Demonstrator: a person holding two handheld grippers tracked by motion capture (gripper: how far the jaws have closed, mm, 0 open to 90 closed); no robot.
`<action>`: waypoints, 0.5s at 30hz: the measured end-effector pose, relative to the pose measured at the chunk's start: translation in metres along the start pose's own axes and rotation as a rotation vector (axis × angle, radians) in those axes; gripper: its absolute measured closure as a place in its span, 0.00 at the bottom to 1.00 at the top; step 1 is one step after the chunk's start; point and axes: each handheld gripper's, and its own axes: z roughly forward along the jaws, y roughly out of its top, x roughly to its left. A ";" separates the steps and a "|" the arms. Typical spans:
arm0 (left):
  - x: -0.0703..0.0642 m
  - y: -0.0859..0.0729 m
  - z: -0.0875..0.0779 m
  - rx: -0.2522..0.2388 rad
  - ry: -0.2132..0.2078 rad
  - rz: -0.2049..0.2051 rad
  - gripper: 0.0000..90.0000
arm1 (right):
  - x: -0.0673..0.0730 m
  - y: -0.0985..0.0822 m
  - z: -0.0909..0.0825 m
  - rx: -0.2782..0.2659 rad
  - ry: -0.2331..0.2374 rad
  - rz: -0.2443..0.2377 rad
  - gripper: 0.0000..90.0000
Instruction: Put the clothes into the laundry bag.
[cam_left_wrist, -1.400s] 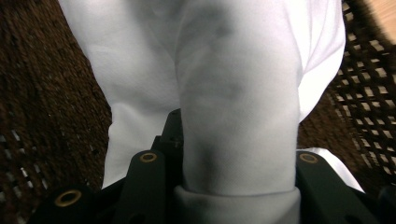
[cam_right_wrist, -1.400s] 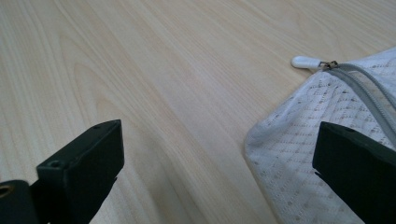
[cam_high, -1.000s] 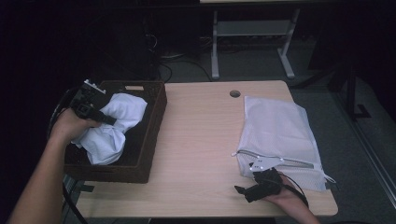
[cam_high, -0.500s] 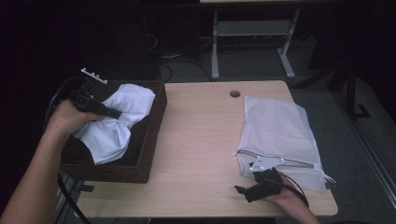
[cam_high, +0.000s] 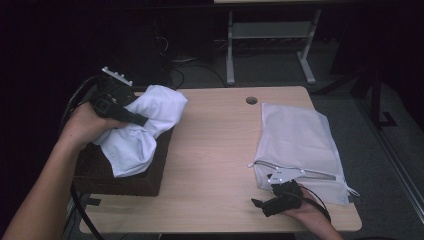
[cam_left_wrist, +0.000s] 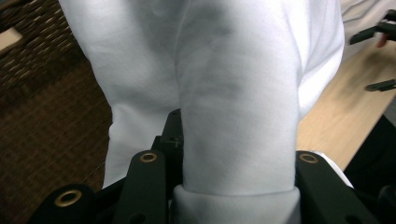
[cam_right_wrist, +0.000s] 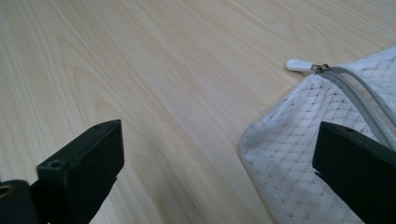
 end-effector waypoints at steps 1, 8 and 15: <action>-0.004 0.003 0.001 0.000 -0.004 0.010 0.69 | 0.000 0.000 0.000 -0.001 0.000 0.000 0.02; -0.035 0.022 0.011 -0.007 -0.024 0.061 0.69 | 0.000 0.000 -0.001 -0.005 0.002 -0.003 0.02; -0.067 0.039 0.030 0.002 -0.054 0.112 0.69 | -0.001 0.000 -0.003 -0.012 0.004 0.004 0.02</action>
